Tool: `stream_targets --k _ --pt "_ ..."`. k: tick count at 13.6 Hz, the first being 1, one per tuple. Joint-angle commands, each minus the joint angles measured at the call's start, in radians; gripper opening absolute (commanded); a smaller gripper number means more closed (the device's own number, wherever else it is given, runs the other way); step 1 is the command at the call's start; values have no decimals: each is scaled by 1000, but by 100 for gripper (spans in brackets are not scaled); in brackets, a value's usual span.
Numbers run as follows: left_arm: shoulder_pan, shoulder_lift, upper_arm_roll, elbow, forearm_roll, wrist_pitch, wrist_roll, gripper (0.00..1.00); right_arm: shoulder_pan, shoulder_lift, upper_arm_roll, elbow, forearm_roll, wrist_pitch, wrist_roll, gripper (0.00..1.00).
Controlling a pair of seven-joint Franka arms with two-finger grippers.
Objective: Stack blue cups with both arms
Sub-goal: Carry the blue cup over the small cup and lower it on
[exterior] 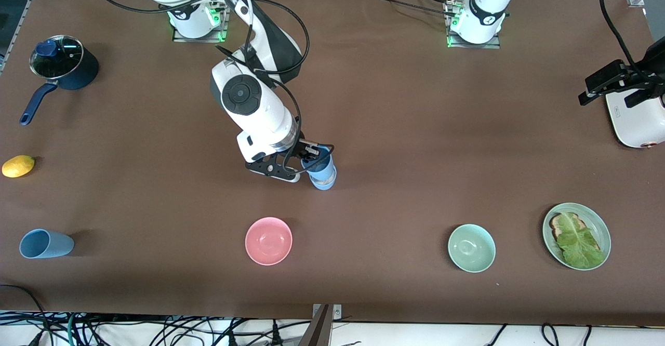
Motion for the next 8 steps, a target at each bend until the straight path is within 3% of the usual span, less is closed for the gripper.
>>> stream_targets --k 1,8 --pt "8 -4 -15 -1 45 -9 23 100 20 33 -7 38 -38 14 23 0" --pt "-4 2 -18 -1 93 -9 25 100 38 51 -7 32 -60 23 22 0"
